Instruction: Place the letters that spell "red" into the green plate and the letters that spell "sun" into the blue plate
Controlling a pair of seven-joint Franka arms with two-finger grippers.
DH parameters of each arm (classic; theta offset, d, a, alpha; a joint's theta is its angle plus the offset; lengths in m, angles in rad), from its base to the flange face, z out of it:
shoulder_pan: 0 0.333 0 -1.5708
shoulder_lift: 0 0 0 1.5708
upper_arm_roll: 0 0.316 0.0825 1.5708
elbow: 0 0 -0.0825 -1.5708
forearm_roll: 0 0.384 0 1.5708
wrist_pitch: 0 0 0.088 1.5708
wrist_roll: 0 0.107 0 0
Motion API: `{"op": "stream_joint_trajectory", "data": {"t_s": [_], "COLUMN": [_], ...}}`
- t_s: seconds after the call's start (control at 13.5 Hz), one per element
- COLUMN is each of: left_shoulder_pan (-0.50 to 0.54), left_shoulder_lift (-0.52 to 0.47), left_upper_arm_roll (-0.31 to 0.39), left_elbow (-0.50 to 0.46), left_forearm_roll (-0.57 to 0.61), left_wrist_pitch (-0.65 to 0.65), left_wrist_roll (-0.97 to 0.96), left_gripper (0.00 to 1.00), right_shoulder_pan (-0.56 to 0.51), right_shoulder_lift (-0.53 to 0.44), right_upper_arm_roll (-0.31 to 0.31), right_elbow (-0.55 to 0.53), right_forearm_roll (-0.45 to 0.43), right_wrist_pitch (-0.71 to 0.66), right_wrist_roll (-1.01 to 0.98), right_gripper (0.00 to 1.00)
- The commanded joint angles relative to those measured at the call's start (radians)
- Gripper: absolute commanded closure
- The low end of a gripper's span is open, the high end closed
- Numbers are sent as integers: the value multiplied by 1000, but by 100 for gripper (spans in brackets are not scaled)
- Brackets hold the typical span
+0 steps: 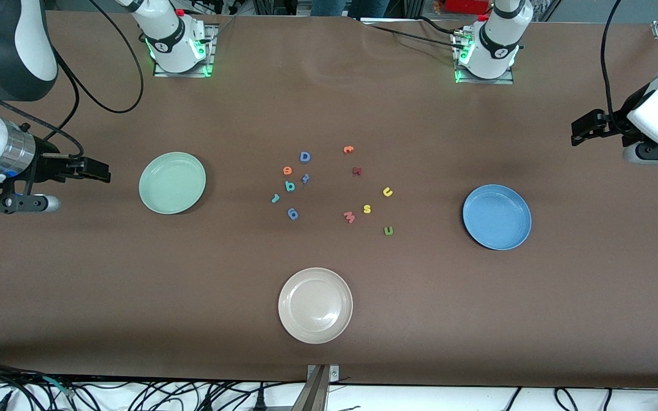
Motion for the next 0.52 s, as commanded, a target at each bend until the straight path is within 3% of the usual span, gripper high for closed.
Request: {"op": "stream_joint_trajectory", "data": {"t_s": [0.0, 0.45], "left_shoulder_pan": [4, 4], "left_shoulder_lift": [18, 26], "left_upper_arm_roll": [-3, -3], "left_elbow": [37, 37], "left_forearm_roll": [-12, -13], "left_wrist_pitch": [-14, -11], "left_wrist_roll": [22, 20], "left_gripper": [0, 0], "right_shoulder_pan": [-5, -5], "right_shoulder_lift": [-13, -13], "right_upper_arm_roll": [-2, -2], "right_elbow": [-10, -10], "right_forearm_roll": [-3, -4], "right_wrist_pitch": [-5, 4], "right_wrist_roll": [-4, -3], "right_gripper": [0, 0]}}
